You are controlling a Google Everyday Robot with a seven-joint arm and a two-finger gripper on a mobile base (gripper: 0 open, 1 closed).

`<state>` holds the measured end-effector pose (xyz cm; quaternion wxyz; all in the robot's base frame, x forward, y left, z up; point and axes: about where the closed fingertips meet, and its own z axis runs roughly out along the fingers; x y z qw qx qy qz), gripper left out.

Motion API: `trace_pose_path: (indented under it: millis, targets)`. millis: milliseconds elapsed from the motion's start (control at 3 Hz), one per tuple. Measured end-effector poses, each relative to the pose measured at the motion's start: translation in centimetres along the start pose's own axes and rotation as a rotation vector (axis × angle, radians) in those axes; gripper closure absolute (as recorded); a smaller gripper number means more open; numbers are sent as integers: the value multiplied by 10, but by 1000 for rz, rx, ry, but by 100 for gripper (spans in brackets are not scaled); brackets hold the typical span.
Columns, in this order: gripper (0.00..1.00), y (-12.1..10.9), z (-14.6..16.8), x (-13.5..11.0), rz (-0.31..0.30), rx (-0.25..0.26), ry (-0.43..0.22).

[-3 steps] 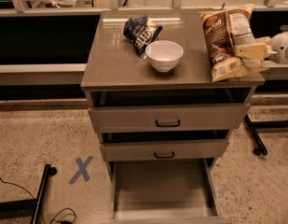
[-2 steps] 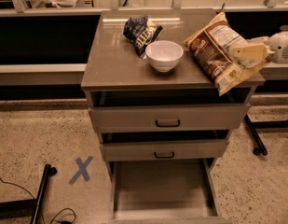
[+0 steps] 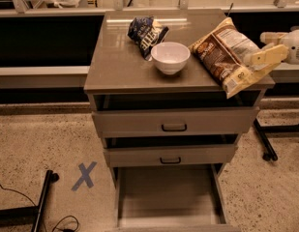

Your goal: Pick brown chip bag from bottom drawer and place on counter

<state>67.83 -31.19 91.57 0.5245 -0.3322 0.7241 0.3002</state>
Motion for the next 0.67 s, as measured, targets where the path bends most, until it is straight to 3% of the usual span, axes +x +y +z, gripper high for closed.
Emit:
trace_pose_path:
  millis: [333, 667]
  targets:
    - [0, 2, -20, -16, -78, 1, -27]
    - [0, 2, -23, -20, -92, 3, -33]
